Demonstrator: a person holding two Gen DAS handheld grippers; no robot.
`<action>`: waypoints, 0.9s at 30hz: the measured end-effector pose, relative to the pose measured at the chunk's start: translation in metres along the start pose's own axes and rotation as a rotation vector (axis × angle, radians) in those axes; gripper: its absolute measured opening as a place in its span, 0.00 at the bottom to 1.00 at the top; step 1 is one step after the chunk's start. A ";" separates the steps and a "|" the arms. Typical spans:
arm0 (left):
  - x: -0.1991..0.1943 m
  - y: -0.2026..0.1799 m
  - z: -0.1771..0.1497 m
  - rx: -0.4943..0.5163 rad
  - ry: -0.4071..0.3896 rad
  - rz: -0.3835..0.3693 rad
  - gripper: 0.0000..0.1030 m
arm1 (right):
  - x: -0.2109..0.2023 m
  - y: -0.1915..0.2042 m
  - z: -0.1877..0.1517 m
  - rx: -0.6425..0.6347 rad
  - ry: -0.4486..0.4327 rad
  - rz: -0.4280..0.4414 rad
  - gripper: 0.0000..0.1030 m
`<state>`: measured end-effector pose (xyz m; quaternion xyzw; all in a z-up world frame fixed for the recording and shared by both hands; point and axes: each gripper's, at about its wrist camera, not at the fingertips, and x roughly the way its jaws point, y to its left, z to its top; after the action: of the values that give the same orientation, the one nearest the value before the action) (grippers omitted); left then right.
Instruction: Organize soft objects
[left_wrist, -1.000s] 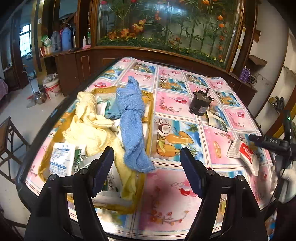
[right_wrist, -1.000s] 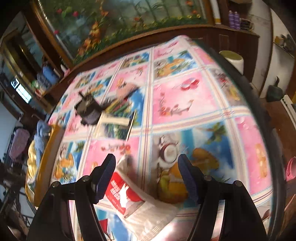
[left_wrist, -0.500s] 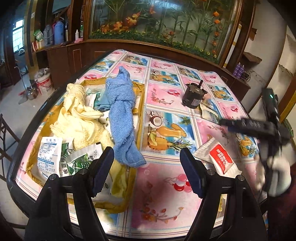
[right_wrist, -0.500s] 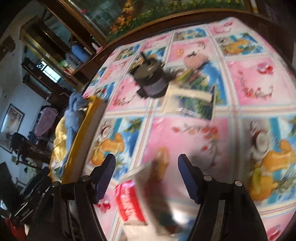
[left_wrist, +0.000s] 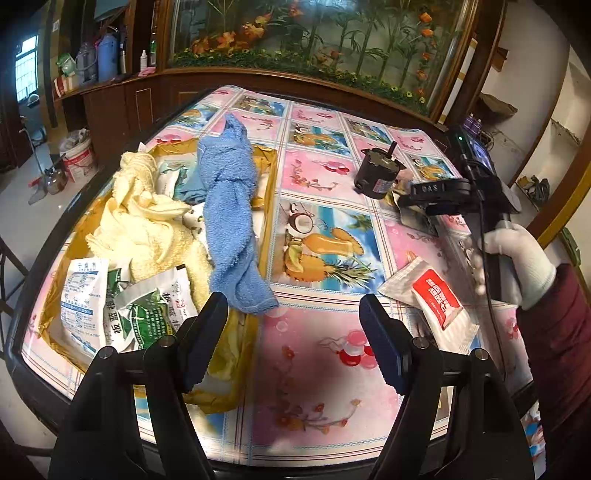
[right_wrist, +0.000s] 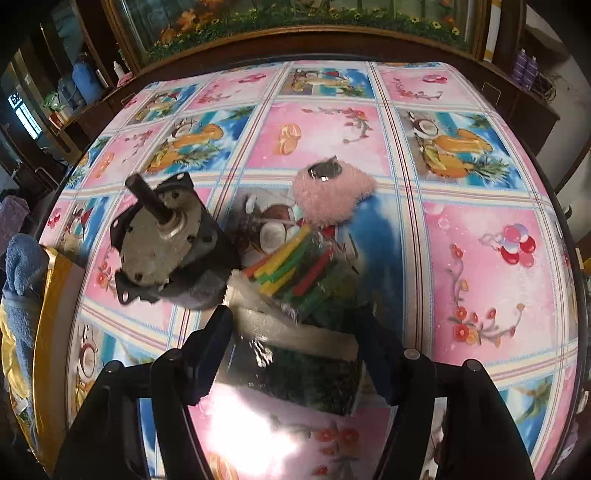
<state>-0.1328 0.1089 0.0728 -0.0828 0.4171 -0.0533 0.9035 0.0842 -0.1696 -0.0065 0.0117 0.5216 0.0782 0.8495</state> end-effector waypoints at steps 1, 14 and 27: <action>0.000 -0.001 0.000 -0.001 0.001 -0.008 0.72 | -0.005 -0.002 -0.008 -0.004 0.011 -0.010 0.61; 0.003 -0.016 -0.011 -0.020 0.055 -0.136 0.72 | -0.092 -0.063 -0.101 0.065 -0.084 0.124 0.72; 0.000 -0.002 -0.015 -0.067 0.074 -0.115 0.72 | -0.107 -0.015 -0.141 -0.300 -0.019 0.055 0.72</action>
<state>-0.1446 0.1052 0.0632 -0.1347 0.4465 -0.0943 0.8796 -0.0864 -0.2089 0.0225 -0.1005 0.4956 0.1783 0.8441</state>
